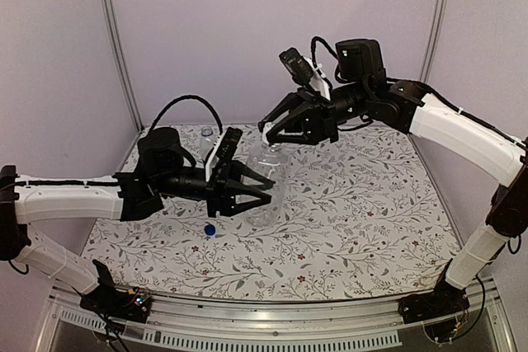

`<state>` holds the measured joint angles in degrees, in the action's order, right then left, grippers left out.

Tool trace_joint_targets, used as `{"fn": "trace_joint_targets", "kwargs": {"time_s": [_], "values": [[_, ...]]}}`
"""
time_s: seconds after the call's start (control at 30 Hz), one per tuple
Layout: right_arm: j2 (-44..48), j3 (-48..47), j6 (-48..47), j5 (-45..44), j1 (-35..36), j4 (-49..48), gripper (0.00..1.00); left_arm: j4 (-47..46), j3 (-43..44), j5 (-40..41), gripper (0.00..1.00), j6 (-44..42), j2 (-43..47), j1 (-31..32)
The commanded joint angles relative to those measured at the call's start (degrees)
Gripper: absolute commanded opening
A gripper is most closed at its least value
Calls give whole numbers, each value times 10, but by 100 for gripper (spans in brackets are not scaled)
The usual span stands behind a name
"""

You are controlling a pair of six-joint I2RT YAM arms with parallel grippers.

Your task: Unscrew the bottle caps

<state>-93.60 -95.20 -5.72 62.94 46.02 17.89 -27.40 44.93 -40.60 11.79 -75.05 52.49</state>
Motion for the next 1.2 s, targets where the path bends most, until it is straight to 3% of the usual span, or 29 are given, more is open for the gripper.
{"fn": "trace_joint_targets", "kwargs": {"time_s": [0.0,0.37,0.53,0.77,0.97,1.17], "values": [[9,0,-44,82,-8,-19,0,-56,3,-155,19,32,-26,4],[13,-4,-35,79,-12,-21,0,-57,13,-147,18,31,-38,3],[19,-1,-13,43,-22,-25,0,-56,-3,-119,18,27,-21,-6],[26,11,-9,56,-33,-27,0,-67,-26,-95,21,36,6,-23],[50,40,24,-68,-57,-32,2,-24,-42,4,21,18,59,-32],[94,105,75,-263,-70,-37,2,39,-58,181,22,8,138,-41]]}}
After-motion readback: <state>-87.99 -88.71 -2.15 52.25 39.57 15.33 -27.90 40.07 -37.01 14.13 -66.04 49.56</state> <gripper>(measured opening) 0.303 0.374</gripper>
